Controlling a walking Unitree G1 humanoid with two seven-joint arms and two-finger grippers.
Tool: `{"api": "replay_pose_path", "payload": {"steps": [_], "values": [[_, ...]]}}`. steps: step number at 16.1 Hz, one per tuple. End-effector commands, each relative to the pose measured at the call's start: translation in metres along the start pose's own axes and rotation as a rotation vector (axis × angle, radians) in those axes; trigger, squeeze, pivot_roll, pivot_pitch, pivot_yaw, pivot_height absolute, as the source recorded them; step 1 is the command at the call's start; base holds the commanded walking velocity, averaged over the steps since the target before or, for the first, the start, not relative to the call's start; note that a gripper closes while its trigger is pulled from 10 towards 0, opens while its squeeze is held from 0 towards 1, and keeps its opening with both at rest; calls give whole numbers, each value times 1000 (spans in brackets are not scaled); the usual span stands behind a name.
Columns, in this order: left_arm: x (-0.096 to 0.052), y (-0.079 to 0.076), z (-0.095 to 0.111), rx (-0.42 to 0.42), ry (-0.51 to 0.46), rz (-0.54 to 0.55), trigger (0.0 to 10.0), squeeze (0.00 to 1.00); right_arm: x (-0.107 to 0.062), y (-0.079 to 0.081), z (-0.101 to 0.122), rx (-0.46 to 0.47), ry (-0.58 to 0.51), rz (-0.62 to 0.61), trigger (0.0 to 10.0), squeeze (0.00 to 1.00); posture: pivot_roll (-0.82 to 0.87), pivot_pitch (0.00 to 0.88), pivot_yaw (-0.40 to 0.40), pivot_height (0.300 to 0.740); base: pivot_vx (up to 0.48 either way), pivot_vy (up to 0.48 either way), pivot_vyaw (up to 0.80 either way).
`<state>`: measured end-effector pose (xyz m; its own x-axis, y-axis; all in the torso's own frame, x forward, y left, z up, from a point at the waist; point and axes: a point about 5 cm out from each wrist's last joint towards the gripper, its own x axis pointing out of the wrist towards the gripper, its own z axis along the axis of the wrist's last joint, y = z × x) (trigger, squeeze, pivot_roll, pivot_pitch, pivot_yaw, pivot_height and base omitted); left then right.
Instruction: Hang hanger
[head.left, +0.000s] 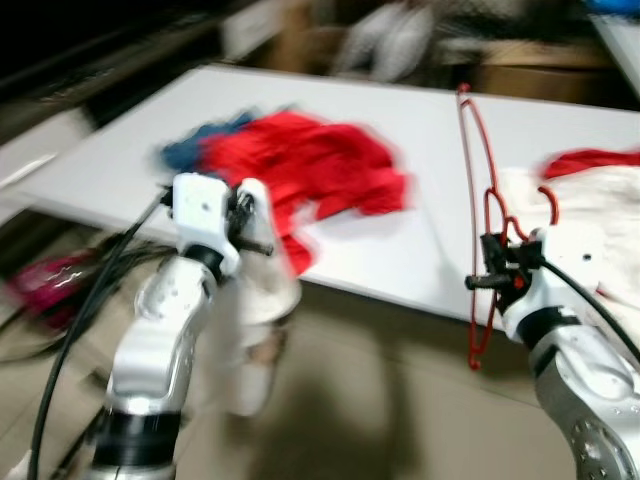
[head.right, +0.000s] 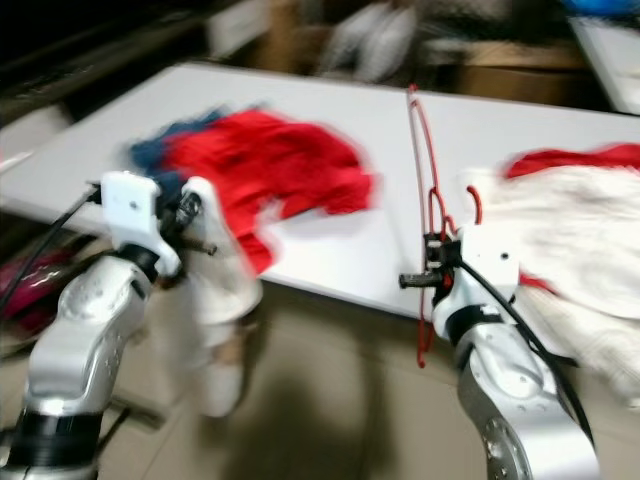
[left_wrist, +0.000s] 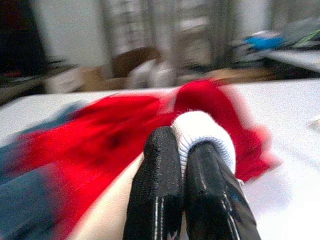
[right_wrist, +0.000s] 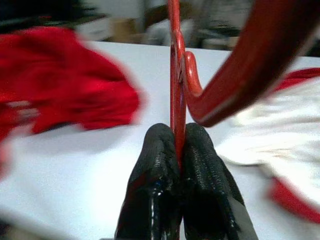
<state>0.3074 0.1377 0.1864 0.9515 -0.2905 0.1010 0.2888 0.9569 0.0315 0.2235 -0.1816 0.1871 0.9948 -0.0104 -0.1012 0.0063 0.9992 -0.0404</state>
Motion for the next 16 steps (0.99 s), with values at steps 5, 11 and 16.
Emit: {"api": "replay_pose_path", "payload": {"steps": [5,11,16], "values": [[57,-47,74,-129,-264,-299,10000,0,7,-1,7,36,-49,-25,10000,0,-5,0,68,740,393,0,-800],[107,0,247,-149,-664,-140,10000,0,9,-2,12,46,-87,-34,10000,0,4,0,64,740,247,0,-344],[114,20,221,69,-598,-13,10000,0,7,2,11,59,-98,-32,10000,0,-3,0,99,740,0,0,0]]}}
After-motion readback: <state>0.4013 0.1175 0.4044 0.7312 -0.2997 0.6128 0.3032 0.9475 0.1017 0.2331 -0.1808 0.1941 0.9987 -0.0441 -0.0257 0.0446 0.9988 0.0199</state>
